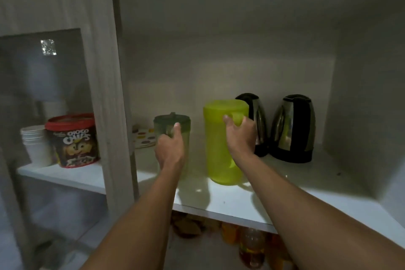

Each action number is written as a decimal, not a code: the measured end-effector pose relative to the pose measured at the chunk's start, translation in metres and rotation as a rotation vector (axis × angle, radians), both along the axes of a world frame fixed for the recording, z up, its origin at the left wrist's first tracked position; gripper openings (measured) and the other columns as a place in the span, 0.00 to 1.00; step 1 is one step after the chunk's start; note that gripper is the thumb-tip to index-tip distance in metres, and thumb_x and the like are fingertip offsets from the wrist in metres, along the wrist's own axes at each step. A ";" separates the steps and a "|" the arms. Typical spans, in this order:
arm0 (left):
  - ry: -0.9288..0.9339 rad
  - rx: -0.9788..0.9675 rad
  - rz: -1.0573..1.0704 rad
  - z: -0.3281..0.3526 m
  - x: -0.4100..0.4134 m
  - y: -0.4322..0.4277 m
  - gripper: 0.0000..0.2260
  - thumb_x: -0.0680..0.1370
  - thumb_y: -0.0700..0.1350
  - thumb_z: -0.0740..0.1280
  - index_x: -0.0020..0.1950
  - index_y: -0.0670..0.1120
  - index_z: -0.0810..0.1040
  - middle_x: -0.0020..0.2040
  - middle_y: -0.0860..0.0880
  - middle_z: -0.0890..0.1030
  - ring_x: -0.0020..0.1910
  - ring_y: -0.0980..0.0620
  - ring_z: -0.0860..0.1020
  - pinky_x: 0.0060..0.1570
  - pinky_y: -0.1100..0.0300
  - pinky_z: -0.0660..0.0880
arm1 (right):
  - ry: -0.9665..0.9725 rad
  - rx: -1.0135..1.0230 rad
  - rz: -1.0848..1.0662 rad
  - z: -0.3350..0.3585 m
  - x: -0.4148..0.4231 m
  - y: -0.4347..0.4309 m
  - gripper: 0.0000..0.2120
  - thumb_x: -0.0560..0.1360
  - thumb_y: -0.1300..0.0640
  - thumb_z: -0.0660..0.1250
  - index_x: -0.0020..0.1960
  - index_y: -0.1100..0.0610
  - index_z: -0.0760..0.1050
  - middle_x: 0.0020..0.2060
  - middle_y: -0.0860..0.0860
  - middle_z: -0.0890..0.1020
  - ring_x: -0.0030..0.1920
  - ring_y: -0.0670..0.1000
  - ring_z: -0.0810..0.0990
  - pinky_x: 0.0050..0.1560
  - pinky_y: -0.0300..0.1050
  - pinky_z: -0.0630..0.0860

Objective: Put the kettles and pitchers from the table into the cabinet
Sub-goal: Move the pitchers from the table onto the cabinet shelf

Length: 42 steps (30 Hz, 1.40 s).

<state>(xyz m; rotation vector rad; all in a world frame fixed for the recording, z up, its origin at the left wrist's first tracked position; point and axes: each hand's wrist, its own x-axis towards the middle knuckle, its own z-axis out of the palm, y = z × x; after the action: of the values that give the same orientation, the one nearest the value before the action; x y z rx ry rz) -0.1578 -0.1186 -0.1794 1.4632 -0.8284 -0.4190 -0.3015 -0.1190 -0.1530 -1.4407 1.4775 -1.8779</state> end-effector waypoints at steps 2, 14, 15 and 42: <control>-0.021 0.042 -0.001 -0.004 0.013 -0.034 0.27 0.81 0.60 0.59 0.54 0.35 0.80 0.54 0.35 0.83 0.53 0.36 0.81 0.53 0.51 0.76 | -0.024 0.038 0.009 0.003 0.011 -0.031 0.15 0.76 0.50 0.70 0.52 0.63 0.80 0.51 0.61 0.84 0.55 0.63 0.81 0.50 0.49 0.73; -0.027 0.068 -0.118 -0.004 0.046 -0.212 0.27 0.83 0.57 0.58 0.66 0.34 0.73 0.65 0.33 0.76 0.64 0.36 0.75 0.60 0.51 0.70 | -0.114 0.103 0.030 -0.007 0.058 -0.233 0.43 0.68 0.34 0.69 0.73 0.60 0.67 0.66 0.62 0.76 0.64 0.65 0.77 0.59 0.66 0.76; -0.017 0.076 -0.128 -0.005 0.046 -0.221 0.27 0.83 0.57 0.57 0.67 0.34 0.73 0.65 0.34 0.76 0.65 0.36 0.75 0.60 0.51 0.70 | -0.122 0.101 0.031 -0.014 0.057 -0.254 0.45 0.65 0.31 0.69 0.72 0.59 0.68 0.64 0.61 0.78 0.61 0.65 0.79 0.58 0.66 0.77; -0.498 0.453 -0.226 -0.040 0.021 -0.191 0.36 0.79 0.59 0.64 0.74 0.32 0.58 0.72 0.35 0.66 0.71 0.37 0.67 0.67 0.48 0.66 | 0.262 0.607 0.058 -0.050 0.040 -0.185 0.46 0.79 0.44 0.65 0.78 0.66 0.40 0.77 0.64 0.59 0.75 0.62 0.63 0.69 0.51 0.64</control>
<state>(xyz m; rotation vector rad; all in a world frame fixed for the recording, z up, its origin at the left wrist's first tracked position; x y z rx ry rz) -0.1365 -0.3092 -0.2189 1.9415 -1.3692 -0.4350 -0.2618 -0.3041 -0.2032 -1.4256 1.8838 -1.0808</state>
